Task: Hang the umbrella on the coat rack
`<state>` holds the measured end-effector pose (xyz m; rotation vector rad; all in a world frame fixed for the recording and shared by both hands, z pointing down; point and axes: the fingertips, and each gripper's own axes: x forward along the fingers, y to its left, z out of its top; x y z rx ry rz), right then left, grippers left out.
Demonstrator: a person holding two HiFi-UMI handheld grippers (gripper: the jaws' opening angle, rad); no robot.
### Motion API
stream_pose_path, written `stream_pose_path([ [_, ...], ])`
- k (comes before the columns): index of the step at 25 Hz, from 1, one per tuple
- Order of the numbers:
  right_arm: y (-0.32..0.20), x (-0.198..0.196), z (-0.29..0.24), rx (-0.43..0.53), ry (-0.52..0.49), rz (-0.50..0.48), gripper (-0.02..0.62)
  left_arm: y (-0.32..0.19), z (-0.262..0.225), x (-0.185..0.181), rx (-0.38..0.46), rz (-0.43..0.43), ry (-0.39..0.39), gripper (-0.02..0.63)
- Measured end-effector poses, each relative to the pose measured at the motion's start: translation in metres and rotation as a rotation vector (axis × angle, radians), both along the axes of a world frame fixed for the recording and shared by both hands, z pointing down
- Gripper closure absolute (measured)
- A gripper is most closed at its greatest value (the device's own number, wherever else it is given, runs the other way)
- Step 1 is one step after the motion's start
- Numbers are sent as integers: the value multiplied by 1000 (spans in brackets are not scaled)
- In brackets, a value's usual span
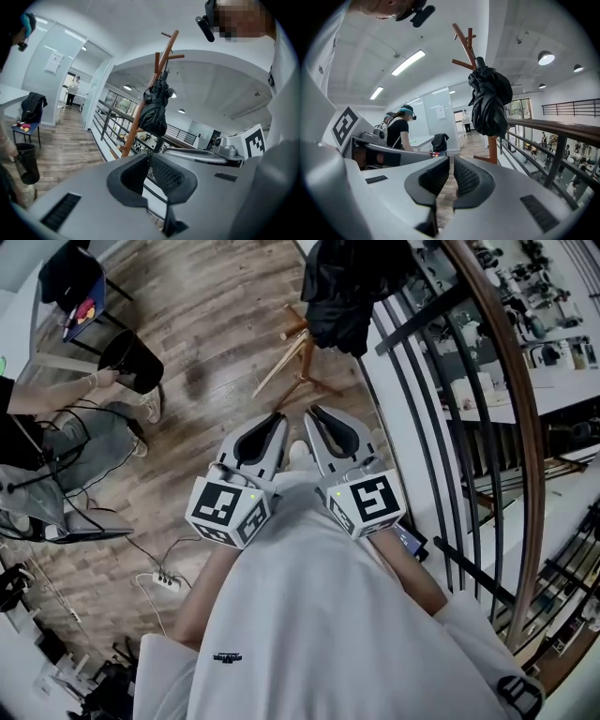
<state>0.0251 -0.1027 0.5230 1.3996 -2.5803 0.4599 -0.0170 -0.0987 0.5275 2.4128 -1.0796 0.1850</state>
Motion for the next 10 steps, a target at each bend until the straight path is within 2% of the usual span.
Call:
stream_pose_path([
  [10, 5, -3, 7, -15, 23, -17, 538, 4, 1, -7, -9, -31, 14, 563],
])
